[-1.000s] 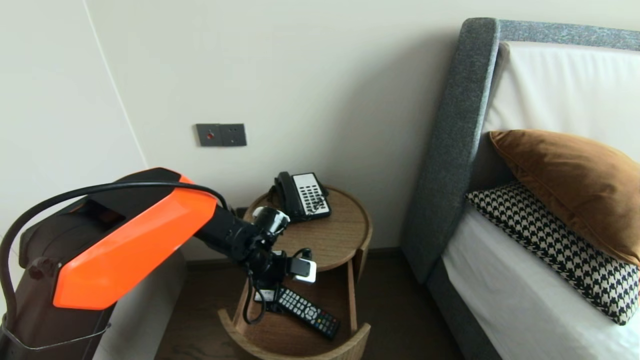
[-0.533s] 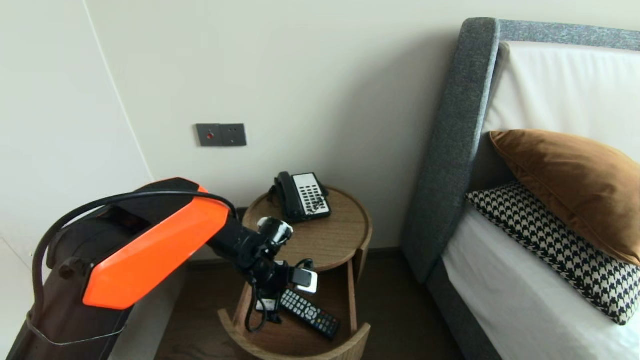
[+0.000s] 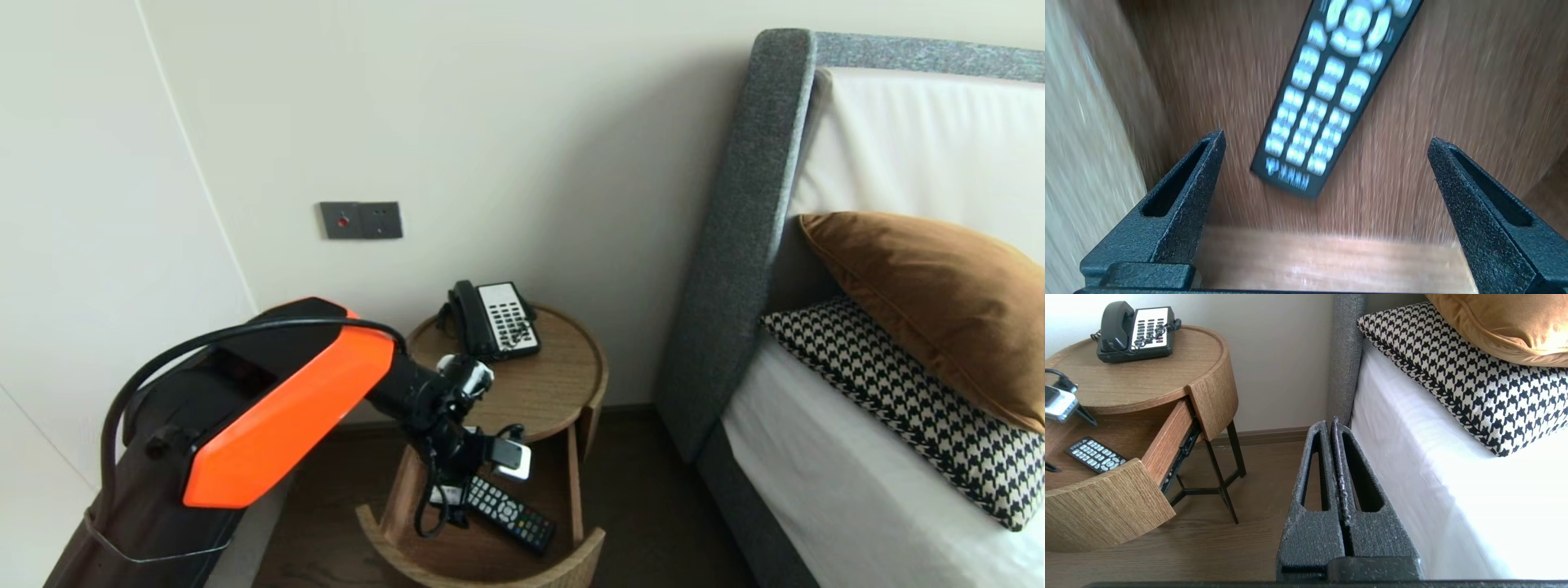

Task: Take the remote control out of the drawer one by one and place them on the table

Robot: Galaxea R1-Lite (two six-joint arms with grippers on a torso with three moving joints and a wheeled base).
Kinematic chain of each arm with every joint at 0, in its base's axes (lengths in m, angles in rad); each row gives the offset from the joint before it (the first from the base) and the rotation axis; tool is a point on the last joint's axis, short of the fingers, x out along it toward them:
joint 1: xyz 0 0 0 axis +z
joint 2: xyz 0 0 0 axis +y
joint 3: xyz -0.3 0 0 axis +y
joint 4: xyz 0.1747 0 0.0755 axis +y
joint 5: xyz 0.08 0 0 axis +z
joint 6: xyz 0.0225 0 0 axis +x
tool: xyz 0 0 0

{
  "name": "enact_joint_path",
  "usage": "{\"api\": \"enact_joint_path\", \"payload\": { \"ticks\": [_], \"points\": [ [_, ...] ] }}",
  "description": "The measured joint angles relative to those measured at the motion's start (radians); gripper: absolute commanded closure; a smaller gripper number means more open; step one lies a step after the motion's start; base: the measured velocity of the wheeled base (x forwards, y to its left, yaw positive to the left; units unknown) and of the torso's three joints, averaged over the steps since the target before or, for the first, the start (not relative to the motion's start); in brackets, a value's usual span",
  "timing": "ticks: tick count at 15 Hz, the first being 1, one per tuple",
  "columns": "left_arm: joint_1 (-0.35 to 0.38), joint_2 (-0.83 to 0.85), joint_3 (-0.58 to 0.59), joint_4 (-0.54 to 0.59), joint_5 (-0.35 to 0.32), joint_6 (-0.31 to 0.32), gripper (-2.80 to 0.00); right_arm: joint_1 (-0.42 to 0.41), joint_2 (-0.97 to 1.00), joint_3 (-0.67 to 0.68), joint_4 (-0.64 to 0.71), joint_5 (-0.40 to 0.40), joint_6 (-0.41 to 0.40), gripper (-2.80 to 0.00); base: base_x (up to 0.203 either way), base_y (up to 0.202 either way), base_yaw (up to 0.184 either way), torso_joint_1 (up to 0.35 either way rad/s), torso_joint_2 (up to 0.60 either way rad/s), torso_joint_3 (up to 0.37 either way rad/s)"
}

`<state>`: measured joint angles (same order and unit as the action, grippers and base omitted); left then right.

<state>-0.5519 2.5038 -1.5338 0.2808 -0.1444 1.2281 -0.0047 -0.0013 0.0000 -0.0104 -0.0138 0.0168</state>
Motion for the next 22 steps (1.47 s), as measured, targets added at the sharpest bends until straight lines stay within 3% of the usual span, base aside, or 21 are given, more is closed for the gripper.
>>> {"api": "enact_joint_path", "payload": {
  "ticks": [4,8,22],
  "points": [
    [-0.001,0.001,-0.010,0.047,-0.008,-0.023,-2.80,0.000,0.000,0.000,0.000,0.000,0.000,0.00,0.000,0.000,0.000,0.000,0.00,0.000],
    [-0.006,-0.003,-0.047,0.099,-0.011,-0.130,-2.80,0.000,0.000,0.000,0.000,0.000,0.000,0.00,0.000,0.000,0.000,0.000,0.00,0.000],
    [-0.011,-0.030,-0.042,0.105,-0.011,-0.140,-2.80,0.000,0.000,0.000,0.000,0.000,0.000,0.00,0.000,0.000,0.000,0.000,0.00,0.000]
  ]
}}
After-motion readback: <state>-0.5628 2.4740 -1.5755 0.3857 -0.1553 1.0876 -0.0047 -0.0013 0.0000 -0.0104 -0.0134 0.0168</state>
